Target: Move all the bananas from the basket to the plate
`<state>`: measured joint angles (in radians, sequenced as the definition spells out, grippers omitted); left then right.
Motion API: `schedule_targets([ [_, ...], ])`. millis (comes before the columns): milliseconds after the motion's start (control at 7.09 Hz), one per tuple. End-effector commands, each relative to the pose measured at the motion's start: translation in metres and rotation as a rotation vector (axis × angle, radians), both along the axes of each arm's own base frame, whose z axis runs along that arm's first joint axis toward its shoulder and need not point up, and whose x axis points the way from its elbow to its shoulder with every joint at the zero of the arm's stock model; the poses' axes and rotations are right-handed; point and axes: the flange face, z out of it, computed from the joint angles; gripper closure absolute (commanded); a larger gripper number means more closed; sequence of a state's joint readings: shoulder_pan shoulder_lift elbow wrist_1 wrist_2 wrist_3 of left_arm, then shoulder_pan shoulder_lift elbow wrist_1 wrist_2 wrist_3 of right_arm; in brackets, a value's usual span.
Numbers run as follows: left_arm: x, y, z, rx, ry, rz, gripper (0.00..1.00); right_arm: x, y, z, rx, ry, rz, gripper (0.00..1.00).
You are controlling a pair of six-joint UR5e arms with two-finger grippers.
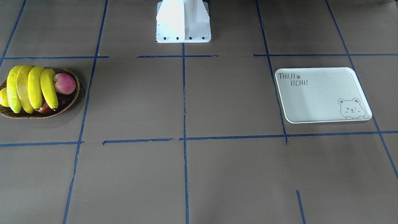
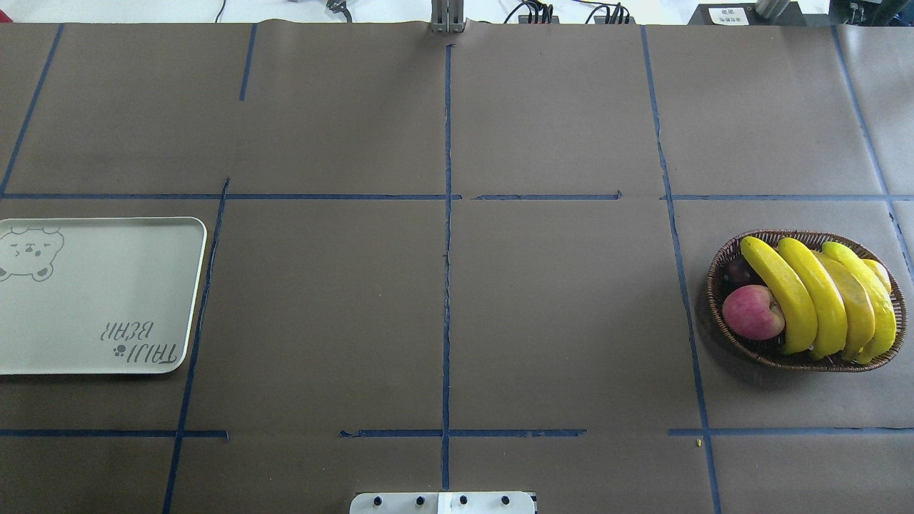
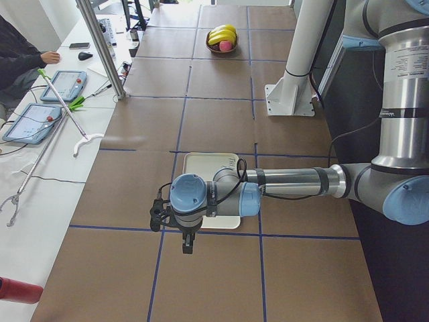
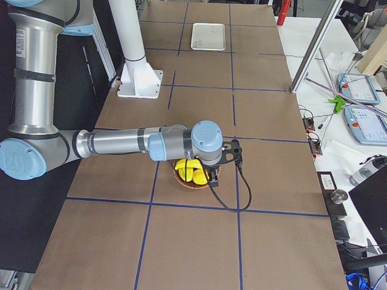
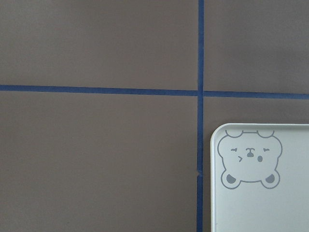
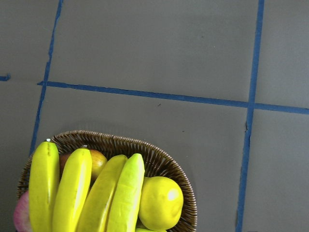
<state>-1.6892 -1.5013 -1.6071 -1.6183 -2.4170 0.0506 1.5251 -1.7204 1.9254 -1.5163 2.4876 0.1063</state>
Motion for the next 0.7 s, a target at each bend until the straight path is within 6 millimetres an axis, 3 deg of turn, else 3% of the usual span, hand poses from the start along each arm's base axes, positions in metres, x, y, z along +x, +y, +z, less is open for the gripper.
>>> schedule_targets([
  [0, 0.000, 0.001, 0.001, -0.002, -0.001, 0.000, 0.00, -0.037, 0.009, -0.029, -0.033, -0.001, -0.007, 0.02],
  [423, 0.000, 0.001, 0.001, -0.002, -0.001, 0.000, 0.00, -0.091, 0.053, -0.013, -0.053, -0.027, 0.048, 0.04],
  [564, 0.000, 0.001, 0.003, -0.004, -0.001, 0.001, 0.00, -0.111, 0.056, -0.010, -0.031, 0.005, 0.019, 0.05],
])
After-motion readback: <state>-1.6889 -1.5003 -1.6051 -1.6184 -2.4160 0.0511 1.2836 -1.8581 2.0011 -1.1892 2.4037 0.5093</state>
